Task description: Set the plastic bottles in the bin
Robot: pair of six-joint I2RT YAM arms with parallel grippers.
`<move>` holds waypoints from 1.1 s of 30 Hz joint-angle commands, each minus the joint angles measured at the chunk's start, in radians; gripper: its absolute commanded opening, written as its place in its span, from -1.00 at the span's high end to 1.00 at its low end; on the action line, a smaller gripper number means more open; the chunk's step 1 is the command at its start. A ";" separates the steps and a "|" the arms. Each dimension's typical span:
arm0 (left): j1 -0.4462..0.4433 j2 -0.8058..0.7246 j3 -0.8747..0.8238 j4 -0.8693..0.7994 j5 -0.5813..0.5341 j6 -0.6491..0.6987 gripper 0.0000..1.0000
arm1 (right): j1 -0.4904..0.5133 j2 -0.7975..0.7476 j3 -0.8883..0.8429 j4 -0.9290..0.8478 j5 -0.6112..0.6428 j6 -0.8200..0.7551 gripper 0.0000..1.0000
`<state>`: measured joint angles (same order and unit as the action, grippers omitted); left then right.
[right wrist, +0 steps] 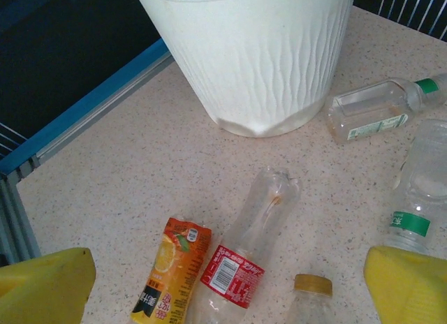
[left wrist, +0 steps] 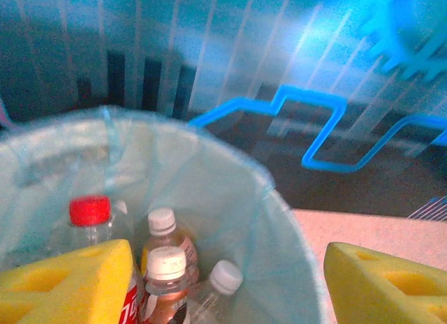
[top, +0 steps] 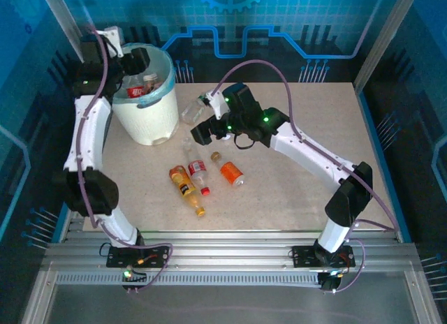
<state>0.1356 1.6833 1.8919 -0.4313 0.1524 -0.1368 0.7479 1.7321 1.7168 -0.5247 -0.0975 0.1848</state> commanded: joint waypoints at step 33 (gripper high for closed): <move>-0.409 -0.553 -0.839 0.021 0.316 0.364 -0.73 | 0.031 0.244 -0.296 -0.202 0.165 0.031 -0.74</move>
<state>-0.2649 1.1423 1.0565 -0.4236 0.4755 0.2352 0.7567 1.9530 1.4002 -0.6991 0.0536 0.2047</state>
